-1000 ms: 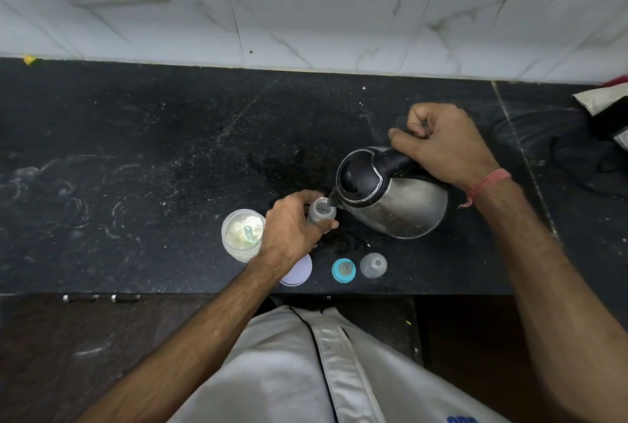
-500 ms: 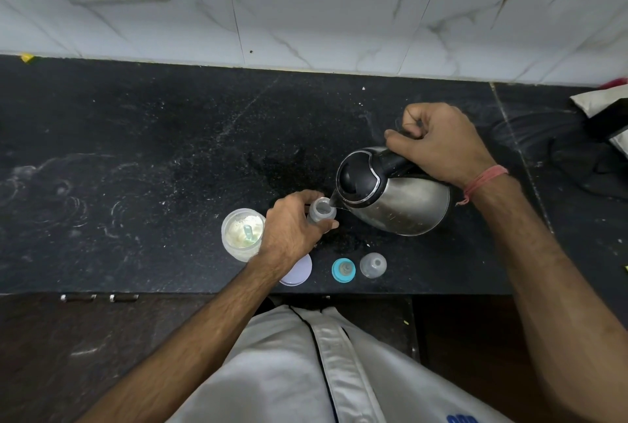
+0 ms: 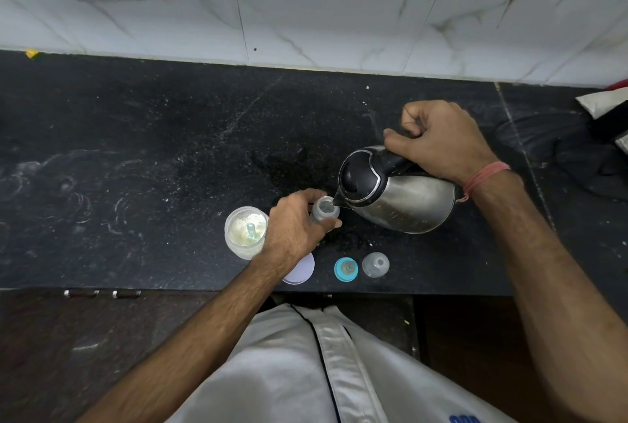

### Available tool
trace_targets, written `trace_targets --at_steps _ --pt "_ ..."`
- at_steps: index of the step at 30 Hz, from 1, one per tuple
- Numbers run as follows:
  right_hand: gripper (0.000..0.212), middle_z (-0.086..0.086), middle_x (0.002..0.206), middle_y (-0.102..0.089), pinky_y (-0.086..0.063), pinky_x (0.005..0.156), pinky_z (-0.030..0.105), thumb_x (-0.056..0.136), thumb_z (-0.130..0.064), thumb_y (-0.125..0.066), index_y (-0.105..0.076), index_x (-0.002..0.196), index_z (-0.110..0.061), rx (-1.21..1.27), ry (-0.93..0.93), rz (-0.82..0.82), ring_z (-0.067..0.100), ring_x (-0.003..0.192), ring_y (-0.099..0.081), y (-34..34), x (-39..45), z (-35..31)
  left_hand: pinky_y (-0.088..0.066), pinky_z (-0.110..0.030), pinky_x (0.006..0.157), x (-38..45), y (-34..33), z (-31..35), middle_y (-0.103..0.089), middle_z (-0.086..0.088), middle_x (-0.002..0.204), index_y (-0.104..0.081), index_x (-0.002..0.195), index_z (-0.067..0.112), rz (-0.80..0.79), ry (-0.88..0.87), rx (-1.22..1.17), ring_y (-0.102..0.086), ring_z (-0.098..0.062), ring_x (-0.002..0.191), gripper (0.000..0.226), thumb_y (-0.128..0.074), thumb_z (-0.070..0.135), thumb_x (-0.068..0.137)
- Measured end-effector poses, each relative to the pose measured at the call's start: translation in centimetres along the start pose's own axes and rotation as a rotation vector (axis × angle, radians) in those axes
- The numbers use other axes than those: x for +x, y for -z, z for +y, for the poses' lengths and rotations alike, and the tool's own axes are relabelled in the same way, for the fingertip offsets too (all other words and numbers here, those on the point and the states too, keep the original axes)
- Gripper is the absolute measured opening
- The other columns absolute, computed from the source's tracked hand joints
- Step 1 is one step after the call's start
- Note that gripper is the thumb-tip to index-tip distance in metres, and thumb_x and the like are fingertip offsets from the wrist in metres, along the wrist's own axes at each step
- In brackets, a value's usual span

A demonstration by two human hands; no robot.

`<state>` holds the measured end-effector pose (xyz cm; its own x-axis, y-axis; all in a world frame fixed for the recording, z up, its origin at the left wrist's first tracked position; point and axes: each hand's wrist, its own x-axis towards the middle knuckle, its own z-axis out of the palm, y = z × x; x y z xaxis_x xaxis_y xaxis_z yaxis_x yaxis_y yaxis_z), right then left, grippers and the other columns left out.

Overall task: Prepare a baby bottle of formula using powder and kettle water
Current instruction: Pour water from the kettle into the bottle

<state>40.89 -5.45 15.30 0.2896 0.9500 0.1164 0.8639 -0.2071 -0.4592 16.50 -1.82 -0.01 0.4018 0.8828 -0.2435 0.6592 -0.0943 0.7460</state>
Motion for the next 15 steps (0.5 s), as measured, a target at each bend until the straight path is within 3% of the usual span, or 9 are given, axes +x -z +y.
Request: trace_targets --at_steps 5,11,15 --pt "0.051 -0.004 0.056 -0.042 -0.042 0.096 0.037 0.091 -0.042 -0.077 -0.040 0.066 -0.017 -0.025 0.009 -0.001 0.018 0.055 -0.041 0.08 0.02 -0.33 -0.052 -0.022 0.087 0.01 0.03 -0.02 -0.079 0.012 0.121 -0.074 0.135 0.032 -0.007 -0.002 -0.001 -0.072 -0.007 0.110 0.062 -0.098 0.046 0.080" --pt "0.049 -0.004 0.055 -0.043 -0.050 0.104 0.045 0.091 -0.042 -0.075 -0.041 0.067 -0.016 -0.061 0.012 -0.005 0.018 0.055 -0.043 0.18 0.08 -0.60 -0.051 -0.022 0.086 0.02 0.03 -0.06 -0.079 0.013 0.121 -0.074 0.135 0.032 -0.014 0.001 -0.004 -0.072 -0.006 0.110 0.062 -0.098 0.047 0.080" --pt "0.049 -0.003 0.056 -0.043 -0.046 0.095 0.039 0.091 -0.043 -0.074 -0.042 0.068 -0.015 -0.078 0.019 0.001 0.018 0.056 -0.043 0.24 0.08 -0.81 -0.052 -0.023 0.088 0.05 0.03 -0.08 -0.079 0.013 0.120 -0.074 0.134 0.033 -0.008 -0.006 0.002 -0.073 -0.007 0.109 0.061 -0.098 0.048 0.079"
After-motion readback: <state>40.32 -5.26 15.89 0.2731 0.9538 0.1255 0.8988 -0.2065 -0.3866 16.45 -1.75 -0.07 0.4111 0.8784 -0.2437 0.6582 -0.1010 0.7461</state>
